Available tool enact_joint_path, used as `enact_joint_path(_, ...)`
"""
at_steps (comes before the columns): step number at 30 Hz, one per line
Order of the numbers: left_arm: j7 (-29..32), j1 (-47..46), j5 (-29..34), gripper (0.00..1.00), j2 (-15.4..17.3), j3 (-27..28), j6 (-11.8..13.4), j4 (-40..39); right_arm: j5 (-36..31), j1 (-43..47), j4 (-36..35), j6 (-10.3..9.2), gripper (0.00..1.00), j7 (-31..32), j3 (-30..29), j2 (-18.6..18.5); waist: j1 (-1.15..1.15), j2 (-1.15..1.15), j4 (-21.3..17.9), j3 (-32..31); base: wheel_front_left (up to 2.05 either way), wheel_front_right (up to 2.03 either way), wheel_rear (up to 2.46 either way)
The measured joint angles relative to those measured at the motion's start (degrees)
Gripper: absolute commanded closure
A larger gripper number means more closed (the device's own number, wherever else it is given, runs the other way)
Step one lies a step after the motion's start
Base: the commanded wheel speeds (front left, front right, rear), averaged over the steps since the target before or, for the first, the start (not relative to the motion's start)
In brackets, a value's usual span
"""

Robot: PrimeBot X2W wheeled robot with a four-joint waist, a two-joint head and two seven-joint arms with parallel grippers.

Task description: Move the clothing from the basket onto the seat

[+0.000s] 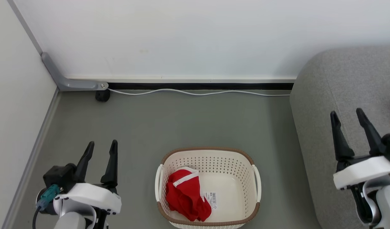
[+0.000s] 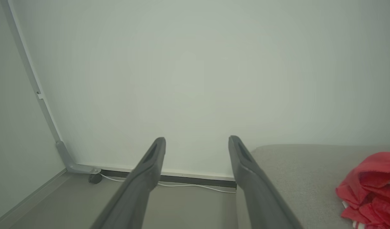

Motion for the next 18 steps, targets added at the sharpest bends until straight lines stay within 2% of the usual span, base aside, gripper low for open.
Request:
enact_joint_path(10, -0.01, 8.01, 6.53, 0.0, -1.99, 8.94, 0.03, -5.84, -3.21, 8.57, -1.81, 0.0, 0.0, 0.0, -3.75, 3.78, 0.0, 0.0, 0.27, -2.88, 0.0, 0.0, 0.0)
enact_joint_path(18, 0.0, 12.47, 9.09, 0.0, -3.13, 10.67, -0.2, -8.78, -5.47, 12.12, -1.62, 0.0, 0.0, 0.0, -4.24, 5.64, 0.0, 0.0, -0.13, -3.7, 0.0, 0.0, 0.0)
